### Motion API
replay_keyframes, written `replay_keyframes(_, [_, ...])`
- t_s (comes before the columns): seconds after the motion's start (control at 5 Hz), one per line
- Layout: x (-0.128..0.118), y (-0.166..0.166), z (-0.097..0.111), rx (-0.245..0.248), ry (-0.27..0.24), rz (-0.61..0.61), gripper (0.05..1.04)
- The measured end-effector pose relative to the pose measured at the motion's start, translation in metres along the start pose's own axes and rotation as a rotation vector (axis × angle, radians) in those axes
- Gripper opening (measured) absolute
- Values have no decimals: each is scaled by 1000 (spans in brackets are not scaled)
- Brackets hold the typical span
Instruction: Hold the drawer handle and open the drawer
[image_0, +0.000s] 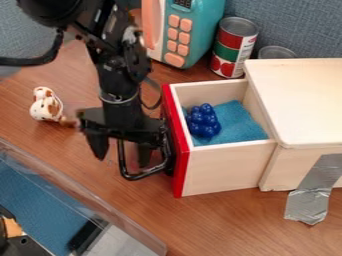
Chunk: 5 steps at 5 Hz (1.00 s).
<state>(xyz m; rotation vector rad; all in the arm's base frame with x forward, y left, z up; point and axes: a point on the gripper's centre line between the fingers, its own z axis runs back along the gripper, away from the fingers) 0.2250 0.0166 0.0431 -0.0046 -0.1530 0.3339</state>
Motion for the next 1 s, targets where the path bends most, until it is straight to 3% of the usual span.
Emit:
replay_keyframes(0.4, [9, 7, 51, 68, -45, -173, 1000])
replay_keyframes(0.6, [11, 10, 77, 60, -23, -198, 1000])
replay_keyframes(0.8, [28, -11, 92, 22, 8, -286, 1000])
replay_keyframes(1.0, [47, -36, 115, -27, 5, -347, 1000])
